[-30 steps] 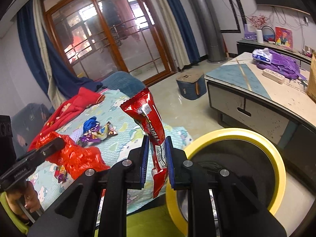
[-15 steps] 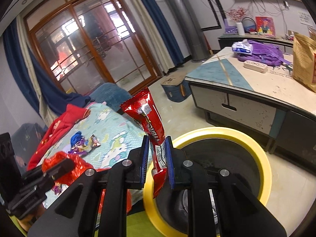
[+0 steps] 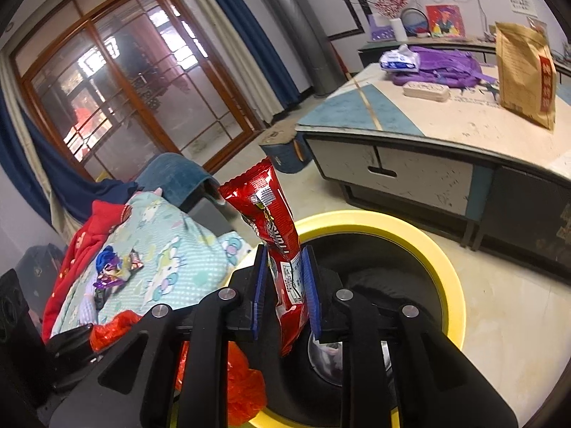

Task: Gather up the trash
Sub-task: 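Carry the red bag and red wrapper over the bin and release both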

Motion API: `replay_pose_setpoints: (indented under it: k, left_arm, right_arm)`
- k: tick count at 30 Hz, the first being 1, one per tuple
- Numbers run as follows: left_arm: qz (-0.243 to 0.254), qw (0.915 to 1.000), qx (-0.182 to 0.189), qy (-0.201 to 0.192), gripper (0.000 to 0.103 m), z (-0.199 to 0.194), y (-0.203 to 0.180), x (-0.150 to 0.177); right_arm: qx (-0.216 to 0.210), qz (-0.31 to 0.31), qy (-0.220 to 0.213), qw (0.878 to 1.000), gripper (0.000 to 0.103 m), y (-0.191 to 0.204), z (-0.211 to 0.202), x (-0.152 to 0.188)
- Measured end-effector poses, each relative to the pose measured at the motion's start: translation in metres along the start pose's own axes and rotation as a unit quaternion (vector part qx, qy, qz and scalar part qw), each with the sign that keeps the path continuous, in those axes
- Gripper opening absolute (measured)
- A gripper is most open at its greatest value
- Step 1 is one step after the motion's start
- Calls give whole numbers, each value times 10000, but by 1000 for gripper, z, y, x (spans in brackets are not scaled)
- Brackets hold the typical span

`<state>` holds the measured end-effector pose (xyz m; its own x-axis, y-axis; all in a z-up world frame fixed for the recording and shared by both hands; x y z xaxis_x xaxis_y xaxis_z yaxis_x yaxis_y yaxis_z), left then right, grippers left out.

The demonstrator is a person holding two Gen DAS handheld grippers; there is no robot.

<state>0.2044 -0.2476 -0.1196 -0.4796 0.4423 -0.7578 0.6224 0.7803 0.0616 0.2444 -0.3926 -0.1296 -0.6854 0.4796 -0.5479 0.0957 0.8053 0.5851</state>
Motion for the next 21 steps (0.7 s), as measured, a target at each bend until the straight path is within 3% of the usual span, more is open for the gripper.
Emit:
replay_pose_setpoints:
  k: [4,8,12,14,16,21]
  left_arm:
    - [45,9999,93,134,5,15,-5,1]
    - [-5,9997,153,193,11,23,-7,2]
    - [-65,9997,116,215,51,26,-3,6]
    - [-126,9997,82,213,56,24,-1,7]
    - [-154,9997,17,189,75,20,3,8]
    - [-261,9995,-157,66,89,5,14,6]
  right_arm:
    - [146,181,95,9997,24,-16,8,1]
    - [243,297,127,9992,36,-29,12,2]
    - [324,403,117,9986,43,-37,13,1]
    - [355,435,103,9984,43,-40,13,1]
    - [365,424,97,9984,44,-40,13,1]
    - [336,329,78,9989,47,-28,10,2]
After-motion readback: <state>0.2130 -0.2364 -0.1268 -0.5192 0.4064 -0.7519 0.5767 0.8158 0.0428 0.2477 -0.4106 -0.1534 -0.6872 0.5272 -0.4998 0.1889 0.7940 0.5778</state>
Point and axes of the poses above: each gripper's, at about its wrist camera, not at the fingertips, and z roughly the way its jaws point, y to its left, x to its underside, the point moved 8 cm from there along z, roughly the way its jaws point, and after that the axes turned 12 degrees about z, right-handed, at the moved point
